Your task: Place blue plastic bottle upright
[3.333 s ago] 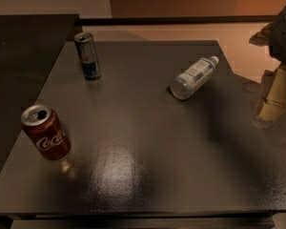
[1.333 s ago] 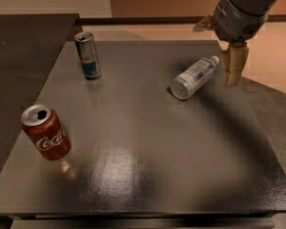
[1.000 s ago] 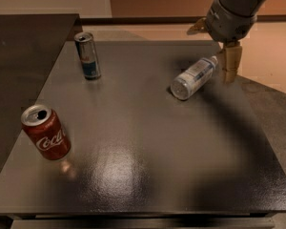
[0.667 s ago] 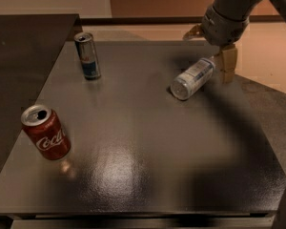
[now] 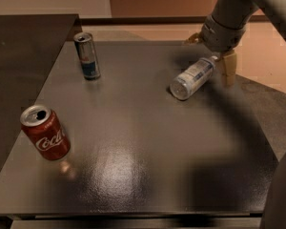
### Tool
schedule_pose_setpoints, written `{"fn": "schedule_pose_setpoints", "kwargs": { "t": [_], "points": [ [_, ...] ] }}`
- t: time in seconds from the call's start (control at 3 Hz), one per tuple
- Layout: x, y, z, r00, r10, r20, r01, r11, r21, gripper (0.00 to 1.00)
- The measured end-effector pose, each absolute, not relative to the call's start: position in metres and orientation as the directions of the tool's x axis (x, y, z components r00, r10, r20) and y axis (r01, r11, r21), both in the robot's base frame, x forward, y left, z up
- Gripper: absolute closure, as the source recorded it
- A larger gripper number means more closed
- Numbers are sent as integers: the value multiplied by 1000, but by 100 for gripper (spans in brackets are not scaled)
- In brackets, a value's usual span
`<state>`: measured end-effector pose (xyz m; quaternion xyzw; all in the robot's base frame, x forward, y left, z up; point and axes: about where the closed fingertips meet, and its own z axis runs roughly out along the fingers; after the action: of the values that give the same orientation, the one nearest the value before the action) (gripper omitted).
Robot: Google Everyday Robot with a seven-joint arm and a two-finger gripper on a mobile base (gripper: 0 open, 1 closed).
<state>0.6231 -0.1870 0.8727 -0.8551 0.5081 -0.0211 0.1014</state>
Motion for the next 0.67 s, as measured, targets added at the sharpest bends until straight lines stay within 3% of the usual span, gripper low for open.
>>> {"fn": "schedule_pose_setpoints", "kwargs": {
  "t": [0.33, 0.67],
  "points": [
    [623, -185, 860, 519, -852, -62, -846, -503, -175, 0],
    [620, -182, 851, 554, -831, -49, -827, -543, -146, 17]
  ]
}}
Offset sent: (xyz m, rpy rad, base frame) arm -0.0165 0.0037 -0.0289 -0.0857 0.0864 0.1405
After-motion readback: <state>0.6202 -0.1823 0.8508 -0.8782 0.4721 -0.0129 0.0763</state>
